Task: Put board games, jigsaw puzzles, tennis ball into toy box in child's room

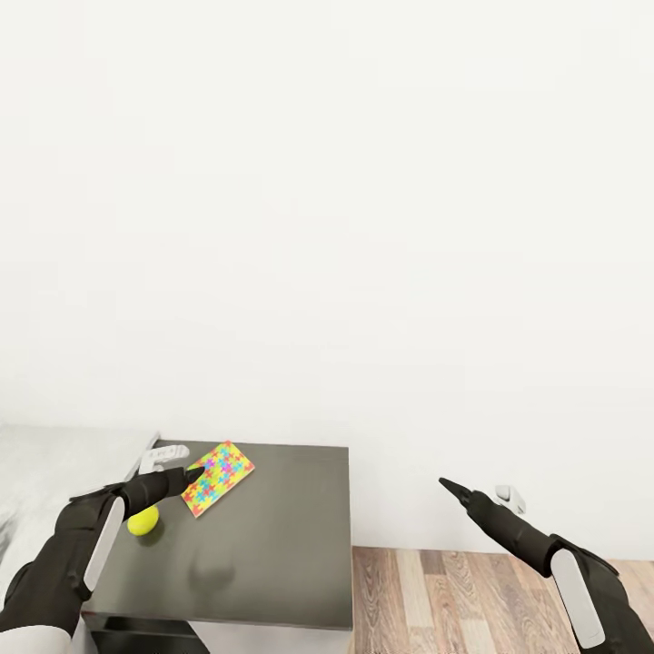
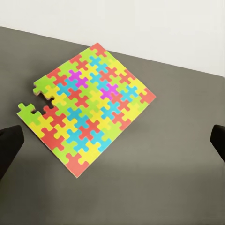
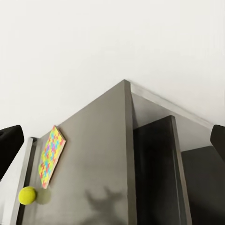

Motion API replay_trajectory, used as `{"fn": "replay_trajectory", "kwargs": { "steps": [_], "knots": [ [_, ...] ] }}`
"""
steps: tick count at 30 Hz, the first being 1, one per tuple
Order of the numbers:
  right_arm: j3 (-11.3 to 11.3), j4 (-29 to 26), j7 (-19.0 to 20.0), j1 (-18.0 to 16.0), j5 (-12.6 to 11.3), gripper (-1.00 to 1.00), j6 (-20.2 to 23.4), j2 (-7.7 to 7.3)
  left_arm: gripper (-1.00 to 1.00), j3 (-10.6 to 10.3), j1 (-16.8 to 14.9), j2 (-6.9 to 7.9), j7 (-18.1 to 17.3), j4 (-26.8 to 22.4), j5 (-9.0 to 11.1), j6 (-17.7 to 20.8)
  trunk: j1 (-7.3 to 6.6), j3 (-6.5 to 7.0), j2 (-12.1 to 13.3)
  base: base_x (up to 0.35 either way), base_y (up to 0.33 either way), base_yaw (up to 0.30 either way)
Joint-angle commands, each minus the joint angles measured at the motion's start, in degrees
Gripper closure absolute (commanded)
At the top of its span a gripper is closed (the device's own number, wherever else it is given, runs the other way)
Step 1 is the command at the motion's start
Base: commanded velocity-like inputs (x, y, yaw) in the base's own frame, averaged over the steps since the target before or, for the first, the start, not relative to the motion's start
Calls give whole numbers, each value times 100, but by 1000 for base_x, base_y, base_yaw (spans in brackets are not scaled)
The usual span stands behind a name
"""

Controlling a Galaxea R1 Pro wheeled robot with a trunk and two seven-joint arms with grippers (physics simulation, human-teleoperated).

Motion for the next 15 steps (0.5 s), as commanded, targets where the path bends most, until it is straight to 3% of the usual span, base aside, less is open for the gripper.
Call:
{"fn": "replay_trajectory", "kwargs": {
  "steps": [1, 7, 15],
  "knots": [
    [-9, 0, 9, -6, -20, -100, 40, 1, -100, 8, -5, -1, 5, -4, 58, 50, 3, -22, -13, 13, 3, 0],
    [-6, 6, 13, -6, -20, -100, 35, 7, -100, 8, -5, -2, 13, -4, 58, 50, 3, -78, -13, 30, 1, 0],
    [-5, 5, 26, -6, -20, -100, 17, 14, -100, 8, -5, -9, 26, -4, 58, 57, 3, -125, -13, 127, 28, 0]
  ]
}}
